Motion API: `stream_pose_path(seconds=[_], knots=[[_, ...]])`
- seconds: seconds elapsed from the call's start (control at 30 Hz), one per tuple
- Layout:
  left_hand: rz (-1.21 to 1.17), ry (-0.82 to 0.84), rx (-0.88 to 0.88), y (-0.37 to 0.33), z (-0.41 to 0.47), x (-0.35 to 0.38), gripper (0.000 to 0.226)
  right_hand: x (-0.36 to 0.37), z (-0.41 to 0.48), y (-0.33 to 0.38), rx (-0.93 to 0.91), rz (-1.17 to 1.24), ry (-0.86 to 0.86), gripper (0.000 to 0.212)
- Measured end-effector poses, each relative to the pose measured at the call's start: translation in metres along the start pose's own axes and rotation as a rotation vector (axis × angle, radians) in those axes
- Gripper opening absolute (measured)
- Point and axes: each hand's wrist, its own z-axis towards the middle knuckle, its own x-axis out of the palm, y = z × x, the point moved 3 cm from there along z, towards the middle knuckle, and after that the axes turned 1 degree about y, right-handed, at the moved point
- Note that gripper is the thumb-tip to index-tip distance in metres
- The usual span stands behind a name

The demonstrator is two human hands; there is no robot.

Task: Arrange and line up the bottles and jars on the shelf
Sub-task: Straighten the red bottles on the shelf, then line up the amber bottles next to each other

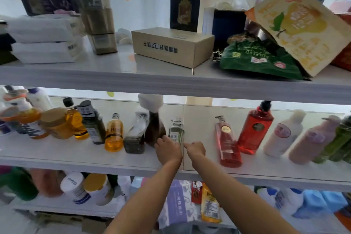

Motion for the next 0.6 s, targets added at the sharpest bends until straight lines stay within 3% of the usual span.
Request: stream_pose_path(seconds=[0.13,0.23,0.47,0.6], knots=[[-0.102,0.294,-0.103,0.032,0.022,0.003,0.051,0.04,0.011,-0.006,0.155,0.152,0.035,0.043],[-0.167,0.417,-0.12,0.037,0.033,0.005,0.051,0.05,0.013,-0.005,0.201,0.216,0.023,0.046],[-0.385,0.499,-0.168,0.044,0.041,0.011,0.06,0.049,0.005,-0.004,0.236,0.306,0.056,0.048],[-0.558,0.563,-0.207,0.05,0.046,0.029,0.078,0.045,0.002,-0.006,0.263,0.355,0.088,0.049]])
